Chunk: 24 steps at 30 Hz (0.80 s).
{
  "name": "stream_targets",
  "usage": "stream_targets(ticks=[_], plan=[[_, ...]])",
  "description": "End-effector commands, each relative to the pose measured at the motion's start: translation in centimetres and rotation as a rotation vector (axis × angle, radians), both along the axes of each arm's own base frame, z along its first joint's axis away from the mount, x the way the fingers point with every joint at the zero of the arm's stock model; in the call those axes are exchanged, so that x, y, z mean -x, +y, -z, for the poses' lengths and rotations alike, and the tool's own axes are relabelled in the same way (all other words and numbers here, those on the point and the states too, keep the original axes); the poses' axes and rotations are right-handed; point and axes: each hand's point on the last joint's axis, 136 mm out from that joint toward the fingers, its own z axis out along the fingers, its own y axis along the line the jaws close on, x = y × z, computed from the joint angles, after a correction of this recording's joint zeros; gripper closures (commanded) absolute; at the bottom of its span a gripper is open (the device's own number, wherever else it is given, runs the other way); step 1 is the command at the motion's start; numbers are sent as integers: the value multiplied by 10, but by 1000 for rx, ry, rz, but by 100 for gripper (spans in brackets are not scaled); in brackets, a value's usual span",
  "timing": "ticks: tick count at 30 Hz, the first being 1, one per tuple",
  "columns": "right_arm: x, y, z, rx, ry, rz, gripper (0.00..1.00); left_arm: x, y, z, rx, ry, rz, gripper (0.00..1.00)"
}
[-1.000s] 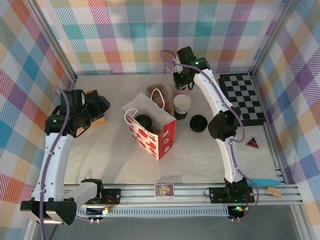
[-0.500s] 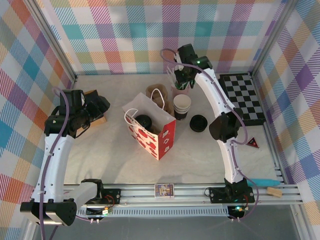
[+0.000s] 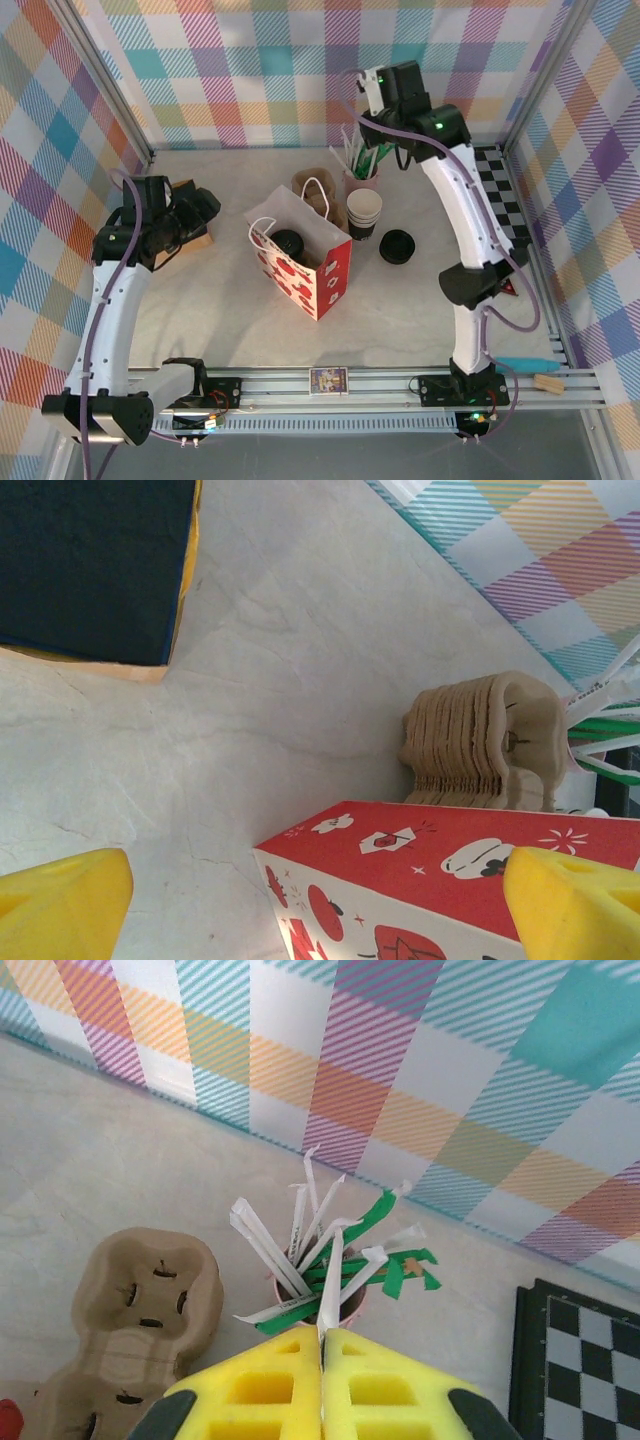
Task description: Pack the takeout coffee
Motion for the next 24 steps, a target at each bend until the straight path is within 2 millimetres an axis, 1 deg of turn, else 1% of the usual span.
stream_targets(ticks=[1, 3, 6, 9, 10, 13, 16, 20, 22, 24], plan=[[17, -4, -25, -21, -42, -44, 91, -9, 5, -11, 4, -47, -16, 5], [30, -3, -39, -55, -56, -75, 91, -8, 6, -12, 6, -48, -30, 6], [61, 4, -59, -132, -54, -165, 91, -8, 10, -15, -4, -58, -51, 6], [101, 13, -78, -219, -47, -295, 91, -9, 17, -14, -35, -52, -77, 6], [115, 16, -85, -273, -36, -321, 91, -10, 19, -13, -42, -50, -87, 6], [154, 18, -103, -358, -19, -412, 91, -12, 22, -8, -54, -43, -103, 6], [191, 15, -111, -401, 16, -484, 92, -14, 25, -2, -65, -34, -116, 6], [231, 15, -114, -462, 87, -568, 93, -16, 28, 5, -83, -18, -125, 6], [249, 20, -112, -482, 135, -615, 95, -16, 29, 8, -90, -7, -125, 6], [258, 24, -103, -471, 174, -630, 96, -17, 29, 11, -89, 1, -124, 6]])
